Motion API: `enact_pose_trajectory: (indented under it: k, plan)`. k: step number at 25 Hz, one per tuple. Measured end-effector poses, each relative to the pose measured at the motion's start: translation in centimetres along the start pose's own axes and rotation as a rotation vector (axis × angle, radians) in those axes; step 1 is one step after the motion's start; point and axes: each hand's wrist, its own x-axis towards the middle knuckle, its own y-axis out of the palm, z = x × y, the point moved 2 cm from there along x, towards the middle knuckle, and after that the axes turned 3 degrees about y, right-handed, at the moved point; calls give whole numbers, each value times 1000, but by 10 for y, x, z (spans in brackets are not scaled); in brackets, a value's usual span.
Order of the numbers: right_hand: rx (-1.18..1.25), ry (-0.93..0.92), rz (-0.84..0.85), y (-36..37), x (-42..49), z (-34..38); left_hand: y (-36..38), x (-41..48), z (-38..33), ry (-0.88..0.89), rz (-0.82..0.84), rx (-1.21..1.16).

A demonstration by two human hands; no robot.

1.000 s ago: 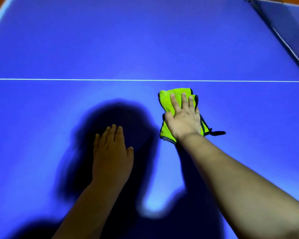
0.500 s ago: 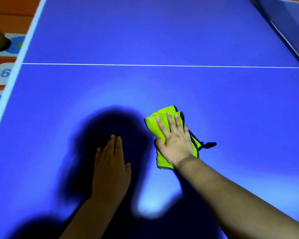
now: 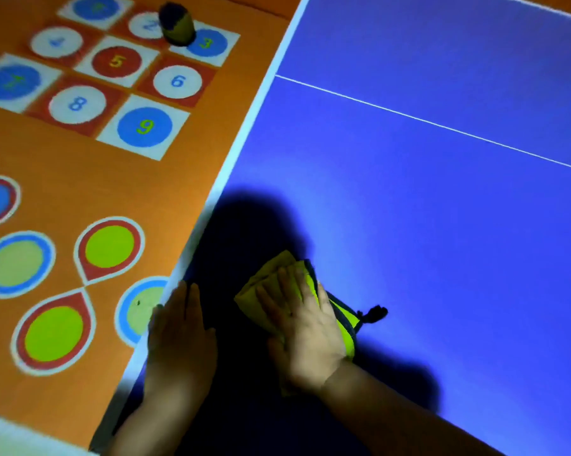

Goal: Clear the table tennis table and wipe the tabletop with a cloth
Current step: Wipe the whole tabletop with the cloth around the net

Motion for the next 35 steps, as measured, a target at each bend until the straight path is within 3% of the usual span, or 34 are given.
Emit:
enact_pose_trajectory:
  k: [5,9,12,16,23,30,35]
  plan:
    - [-3,-354,91,16,7,83,-30,-45,86,-342,-82,-67]
    - [105,-595,106,30,0,134,-34,-66,107,-462,-80,-133]
    - [65,-682,96,33,33,128,-33,-62,109,-541,-103,-251]
    - [25,-463,47,11,125,68,-24,-26,81,-420,-166,-201]
    - [1,-287,35,-25,263,-37,-3,118,-32,-20,-124,6]
    - [-22,-164,-35,-53,382,-132,11,219,-99,4,-185,72]
    - [91,-59,-21,-60,409,-187,23,246,-125,-69,-225,30]
